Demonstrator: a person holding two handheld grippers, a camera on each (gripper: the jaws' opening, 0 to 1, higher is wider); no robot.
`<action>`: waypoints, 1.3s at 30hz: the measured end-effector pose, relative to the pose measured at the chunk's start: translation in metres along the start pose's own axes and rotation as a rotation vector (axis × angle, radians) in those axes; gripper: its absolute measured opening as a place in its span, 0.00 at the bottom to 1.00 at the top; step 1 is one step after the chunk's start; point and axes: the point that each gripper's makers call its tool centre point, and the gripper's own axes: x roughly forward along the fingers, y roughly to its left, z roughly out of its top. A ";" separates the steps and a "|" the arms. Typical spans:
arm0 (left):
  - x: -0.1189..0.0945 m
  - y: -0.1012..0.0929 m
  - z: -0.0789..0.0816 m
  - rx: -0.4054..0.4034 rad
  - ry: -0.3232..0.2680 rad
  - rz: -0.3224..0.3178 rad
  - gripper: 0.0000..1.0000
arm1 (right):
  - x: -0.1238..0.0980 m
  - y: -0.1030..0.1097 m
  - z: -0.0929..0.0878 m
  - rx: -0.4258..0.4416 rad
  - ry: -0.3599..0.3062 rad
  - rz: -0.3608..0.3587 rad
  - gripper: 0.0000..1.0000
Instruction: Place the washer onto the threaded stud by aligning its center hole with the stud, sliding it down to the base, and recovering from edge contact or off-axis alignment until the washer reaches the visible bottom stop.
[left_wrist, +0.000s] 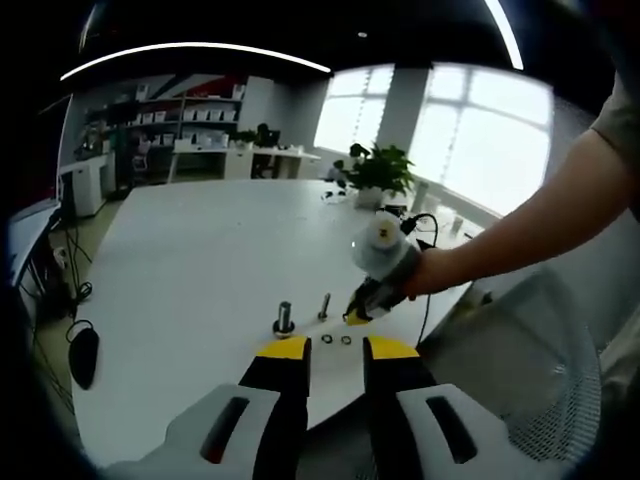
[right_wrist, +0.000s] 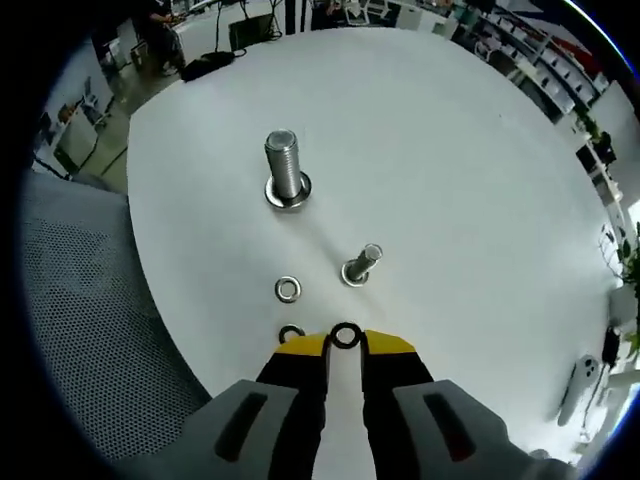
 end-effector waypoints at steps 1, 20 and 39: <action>0.000 0.000 0.000 0.000 -0.002 0.000 0.18 | -0.002 -0.001 0.001 0.012 -0.005 0.002 0.14; -0.001 -0.001 0.000 0.000 -0.004 -0.009 0.19 | -0.032 -0.005 0.043 -0.084 -0.116 -0.028 0.14; -0.001 -0.003 0.001 0.008 -0.011 -0.017 0.18 | -0.021 -0.006 0.052 -0.150 -0.077 -0.027 0.14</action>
